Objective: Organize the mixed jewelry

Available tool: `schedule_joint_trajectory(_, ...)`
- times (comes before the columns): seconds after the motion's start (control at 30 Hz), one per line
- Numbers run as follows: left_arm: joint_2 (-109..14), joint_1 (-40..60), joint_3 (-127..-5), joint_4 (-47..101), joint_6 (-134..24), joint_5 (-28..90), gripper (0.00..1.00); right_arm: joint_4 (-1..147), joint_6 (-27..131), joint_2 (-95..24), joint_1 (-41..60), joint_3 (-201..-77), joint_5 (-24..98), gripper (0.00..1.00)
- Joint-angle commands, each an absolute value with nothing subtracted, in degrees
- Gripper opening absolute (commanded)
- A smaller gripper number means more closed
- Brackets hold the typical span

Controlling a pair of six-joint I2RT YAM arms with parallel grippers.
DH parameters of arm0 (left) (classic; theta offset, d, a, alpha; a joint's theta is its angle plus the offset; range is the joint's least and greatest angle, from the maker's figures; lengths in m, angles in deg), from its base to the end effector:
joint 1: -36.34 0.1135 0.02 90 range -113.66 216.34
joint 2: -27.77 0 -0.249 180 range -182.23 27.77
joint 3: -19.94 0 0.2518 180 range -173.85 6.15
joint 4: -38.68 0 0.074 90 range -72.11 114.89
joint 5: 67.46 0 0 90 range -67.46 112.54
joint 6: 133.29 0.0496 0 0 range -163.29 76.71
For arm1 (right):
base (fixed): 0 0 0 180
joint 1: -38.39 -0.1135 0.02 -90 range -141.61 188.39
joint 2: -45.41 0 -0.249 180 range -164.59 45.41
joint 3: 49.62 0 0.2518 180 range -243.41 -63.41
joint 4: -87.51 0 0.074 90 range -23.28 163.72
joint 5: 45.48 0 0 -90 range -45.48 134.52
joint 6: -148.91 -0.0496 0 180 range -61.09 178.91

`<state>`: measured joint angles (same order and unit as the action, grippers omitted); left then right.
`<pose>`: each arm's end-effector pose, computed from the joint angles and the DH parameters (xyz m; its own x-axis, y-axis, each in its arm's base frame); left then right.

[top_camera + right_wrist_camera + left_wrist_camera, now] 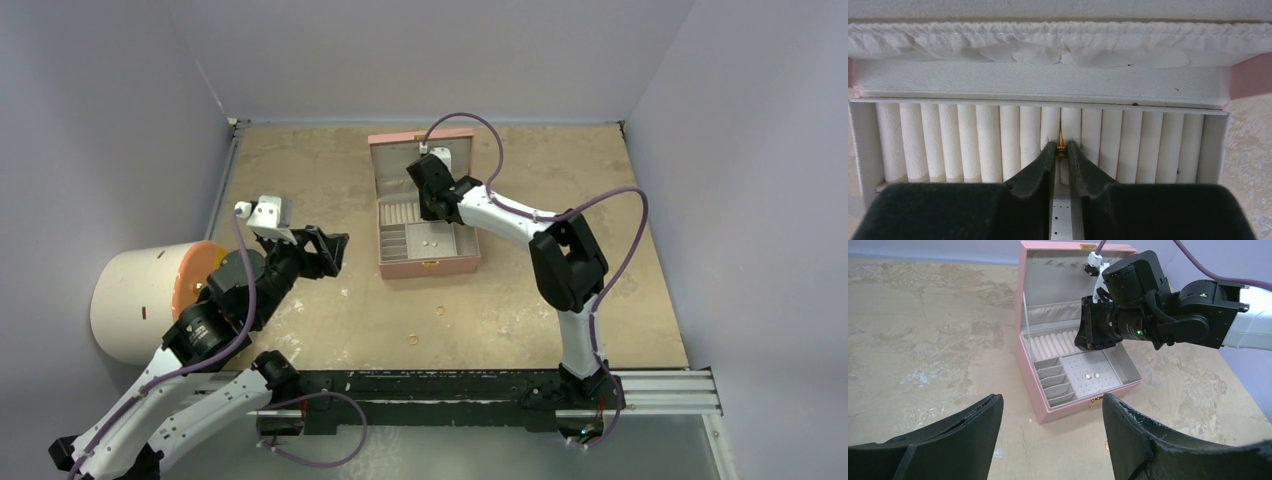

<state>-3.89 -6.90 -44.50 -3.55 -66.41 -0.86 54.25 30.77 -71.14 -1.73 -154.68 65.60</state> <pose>0.1138 -0.0800 0.3609 -0.2448 -0.2645 -0.9328 0.2688 0.9059 -0.3274 0.3659 0.2850 0.2014 -0.6662 0.0141 -0.7457 -0.1041 0.9883 0.1117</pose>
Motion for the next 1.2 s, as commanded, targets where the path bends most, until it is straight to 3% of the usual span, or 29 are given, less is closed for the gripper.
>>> schedule_joint_trajectory(0.0, -4.3, -6.7, -44.4, -2.4, -65.5, -1.9, 0.72, 54.0, 30.2, -68.5, -1.1, -155.3, 65.5, 0.19)
schedule_joint_trajectory(0.43, -4.7, -6.7, -44.4, -2.5, -65.6, -2.8, 0.72, 54.4, 32.9, -52.2, -1.3, -145.0, 59.3, 0.28)
schedule_joint_trajectory(0.63, -4.7, -6.7, -44.3, -2.6, -65.7, -3.7, 0.72, 56.7, 33.7, -41.4, -3.4, -134.8, 52.6, 0.29)
schedule_joint_trajectory(1.0, -4.6, -6.7, -44.1, -2.2, -66.6, -5.1, 0.72, 54.3, 29.7, -31.1, -12.5, -121.1, 55.5, 0.28)
schedule_joint_trajectory(1.17, -4.3, -6.7, -44.1, -2.4, -66.7, -5.4, 0.72, 60.9, 30.5, -27.6, -12.8, -112.1, 53.8, 0.27)
